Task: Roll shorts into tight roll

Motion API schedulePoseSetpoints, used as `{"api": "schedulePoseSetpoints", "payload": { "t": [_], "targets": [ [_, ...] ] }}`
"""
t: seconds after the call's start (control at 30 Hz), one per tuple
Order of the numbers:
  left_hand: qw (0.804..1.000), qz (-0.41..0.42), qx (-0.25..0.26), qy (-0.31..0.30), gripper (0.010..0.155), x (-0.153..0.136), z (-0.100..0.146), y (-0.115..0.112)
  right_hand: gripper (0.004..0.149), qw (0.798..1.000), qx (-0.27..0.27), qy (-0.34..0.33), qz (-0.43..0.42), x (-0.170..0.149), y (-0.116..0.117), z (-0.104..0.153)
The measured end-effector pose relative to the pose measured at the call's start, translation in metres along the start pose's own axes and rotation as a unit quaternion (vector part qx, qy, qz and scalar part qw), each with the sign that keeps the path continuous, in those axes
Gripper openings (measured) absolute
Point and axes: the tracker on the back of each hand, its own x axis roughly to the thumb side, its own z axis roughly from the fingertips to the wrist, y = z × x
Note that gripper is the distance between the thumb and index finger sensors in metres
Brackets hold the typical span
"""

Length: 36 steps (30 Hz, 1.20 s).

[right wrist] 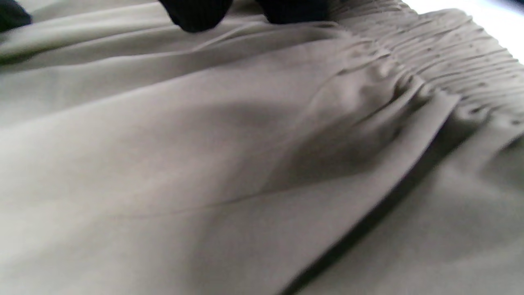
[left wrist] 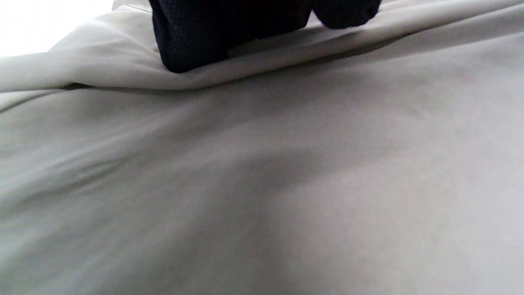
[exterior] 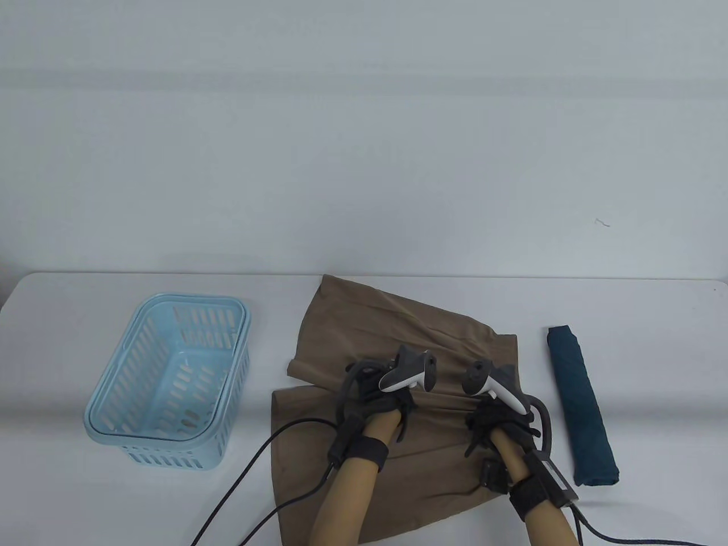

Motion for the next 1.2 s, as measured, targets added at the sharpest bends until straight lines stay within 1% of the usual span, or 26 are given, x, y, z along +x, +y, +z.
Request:
{"api": "schedulePoseSetpoints", "payload": {
  "t": [0.13, 0.23, 0.37, 0.43, 0.5, 0.57, 0.63, 0.67, 0.7, 0.73, 0.77, 0.8, 0.87, 0.97, 1.07, 1.17, 1.2],
  "targets": [
    [1.0, 0.009, 0.003, 0.0, 0.056, -0.003, -0.005, 0.001, 0.058, 1.0, -0.005, -0.013, -0.013, -0.004, -0.004, -0.007],
    [1.0, 0.023, 0.003, -0.003, 0.057, -0.005, -0.005, 0.001, 0.058, 0.999, -0.004, -0.028, -0.042, -0.01, -0.006, -0.009],
    [0.999, 0.039, 0.018, -0.013, 0.057, -0.009, 0.0, -0.008, 0.058, 0.996, -0.013, -0.056, -0.075, -0.021, -0.003, -0.011],
    [0.999, 0.041, 0.006, -0.022, 0.059, -0.009, 0.001, -0.011, 0.057, 0.994, -0.014, -0.065, -0.089, -0.025, -0.002, -0.011],
    [0.998, 0.046, -0.025, -0.044, 0.065, -0.011, 0.003, -0.012, 0.057, 0.993, -0.014, -0.076, -0.085, -0.028, -0.002, -0.011],
    [0.996, 0.062, -0.012, -0.057, 0.065, -0.017, 0.011, -0.011, 0.059, 0.992, -0.007, -0.095, -0.081, -0.032, -0.005, -0.007],
    [0.994, 0.067, 0.028, -0.077, 0.068, -0.026, 0.027, -0.007, 0.061, 0.987, -0.038, -0.118, -0.103, -0.039, -0.013, 0.004],
    [0.993, 0.064, 0.035, -0.096, 0.072, -0.031, 0.035, -0.004, 0.061, 0.983, -0.057, -0.132, -0.113, -0.043, -0.017, 0.011],
    [0.99, 0.065, 0.029, -0.119, 0.074, -0.038, 0.048, -0.002, 0.061, 0.979, -0.075, -0.147, -0.119, -0.048, -0.023, 0.02],
    [0.988, 0.07, 0.024, -0.134, 0.077, -0.042, 0.057, -0.001, 0.062, 0.978, -0.079, -0.151, -0.119, -0.05, -0.026, 0.024],
    [0.986, 0.077, 0.025, -0.149, 0.079, -0.048, 0.069, -0.002, 0.062, 0.977, -0.084, -0.157, -0.113, -0.055, -0.03, 0.032],
    [0.982, 0.081, 0.035, -0.167, 0.08, -0.055, 0.086, -0.004, 0.062, 0.979, -0.084, -0.162, -0.096, -0.06, -0.033, 0.039],
    [0.979, 0.077, 0.039, -0.186, 0.081, -0.064, 0.111, -0.01, 0.066, 0.982, -0.074, -0.168, -0.042, -0.068, -0.034, 0.051],
    [0.975, 0.065, 0.024, -0.212, 0.082, -0.076, 0.15, -0.025, 0.071, 0.98, -0.086, -0.168, 0.066, -0.076, -0.023, 0.063],
    [0.974, 0.042, 0.031, -0.22, 0.085, -0.085, 0.18, -0.043, 0.074, 0.973, -0.092, -0.16, 0.137, -0.081, -0.005, 0.068],
    [0.975, 0.032, 0.006, -0.221, 0.088, -0.091, 0.2, -0.065, 0.077, 0.972, -0.071, -0.138, 0.174, -0.083, 0.011, 0.063],
    [0.975, 0.032, -0.001, -0.221, 0.088, -0.091, 0.203, -0.07, 0.078, 0.972, -0.067, -0.133, 0.181, -0.083, 0.015, 0.062]
  ]
}}
